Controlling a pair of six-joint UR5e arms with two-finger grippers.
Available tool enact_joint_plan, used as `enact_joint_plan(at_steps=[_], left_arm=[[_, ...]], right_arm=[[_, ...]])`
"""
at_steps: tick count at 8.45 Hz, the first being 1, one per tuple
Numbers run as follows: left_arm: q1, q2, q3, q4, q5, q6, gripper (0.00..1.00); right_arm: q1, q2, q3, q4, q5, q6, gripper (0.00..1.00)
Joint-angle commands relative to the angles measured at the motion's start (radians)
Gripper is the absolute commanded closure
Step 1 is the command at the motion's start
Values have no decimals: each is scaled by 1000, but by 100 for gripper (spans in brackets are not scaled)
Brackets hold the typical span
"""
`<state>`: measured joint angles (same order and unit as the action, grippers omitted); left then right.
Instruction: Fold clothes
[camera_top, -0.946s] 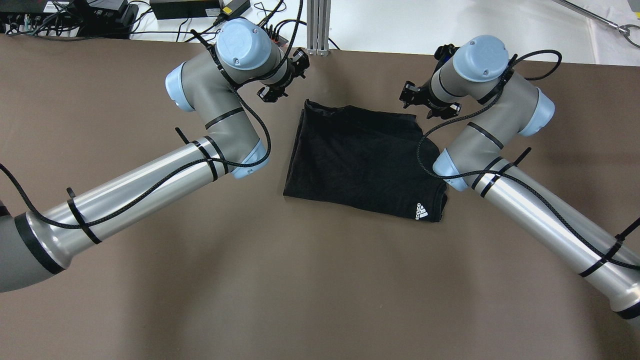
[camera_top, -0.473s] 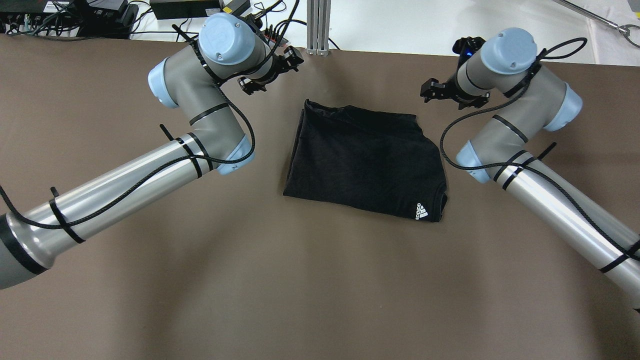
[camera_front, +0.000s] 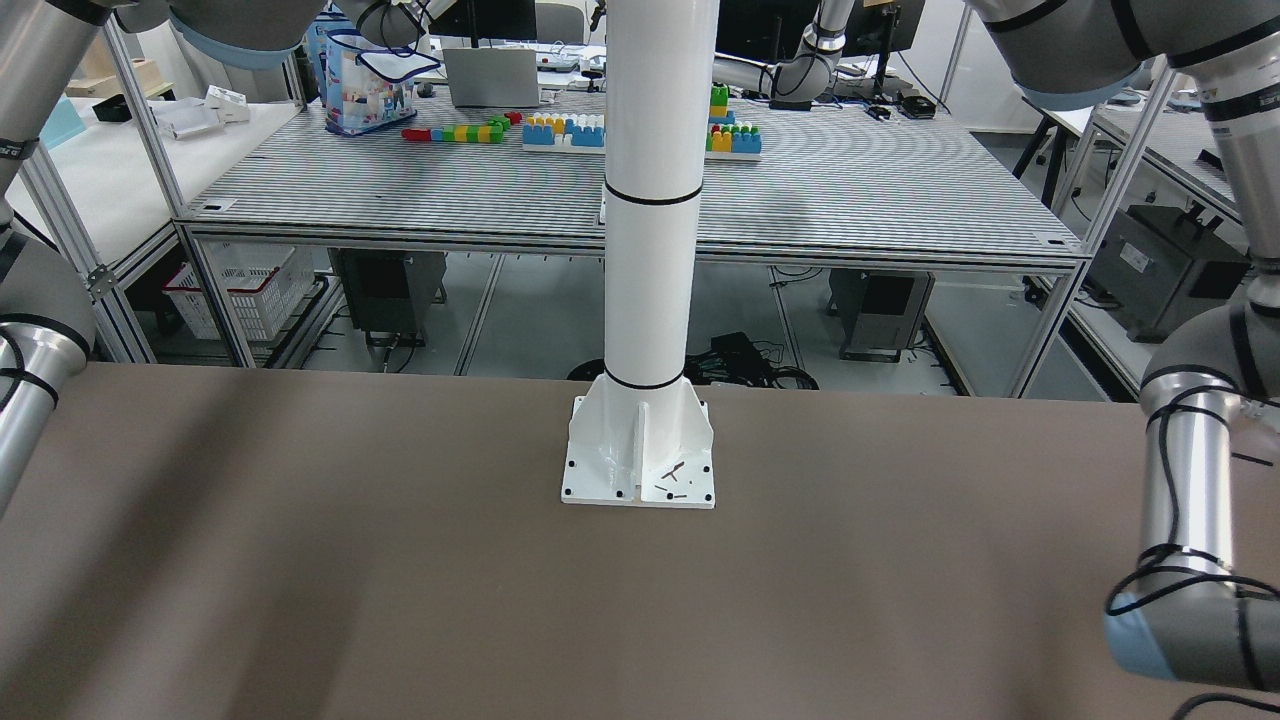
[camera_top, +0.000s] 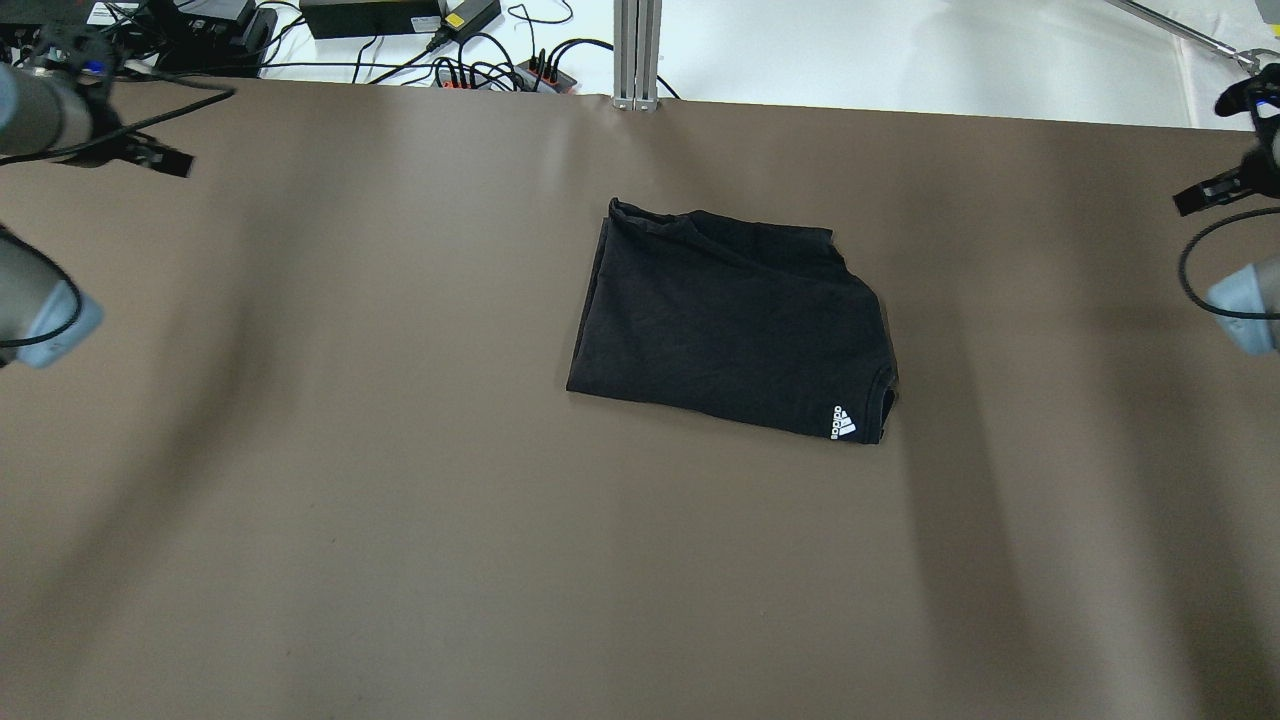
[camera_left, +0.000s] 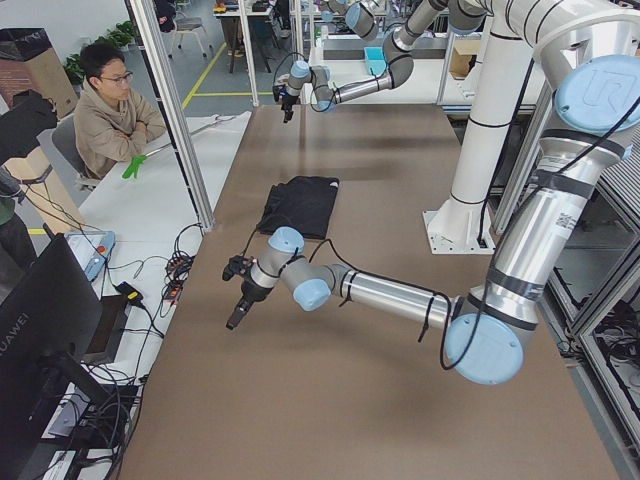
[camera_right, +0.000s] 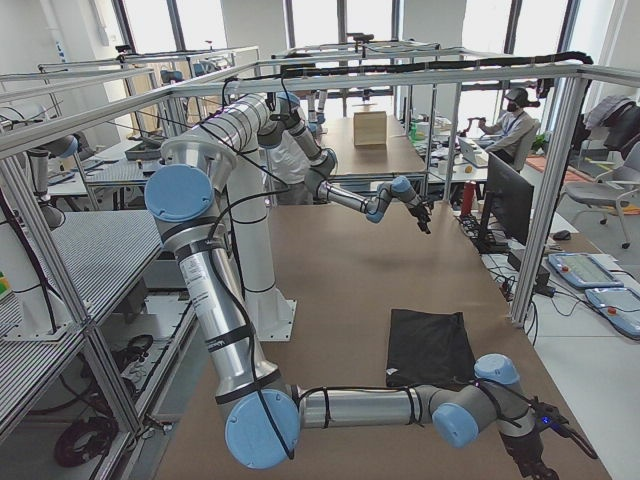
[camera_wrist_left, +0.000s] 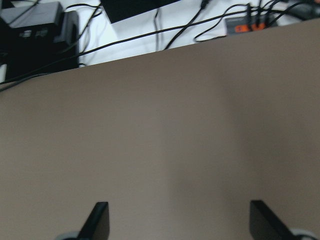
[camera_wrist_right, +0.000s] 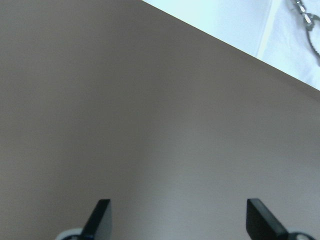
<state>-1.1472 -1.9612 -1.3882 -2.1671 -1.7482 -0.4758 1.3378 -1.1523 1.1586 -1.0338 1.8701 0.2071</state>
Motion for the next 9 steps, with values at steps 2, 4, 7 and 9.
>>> enact_joint_plan(at_steps=[2, 4, 7, 9], left_arm=[[-245, 278, -28, -178, -17, 397, 0], [-395, 366, -21, -232, -103, 553, 0], [-482, 471, -101, -310, -215, 565, 0], [-474, 486, -120, -310, -205, 562, 0]], right_arm=[[123, -113, 1, 116, -58, -228, 5], [152, -145, 7, 129, -57, -279, 5], [172, -165, 36, 133, -57, -318, 5], [172, -194, 81, 133, -52, -313, 5]])
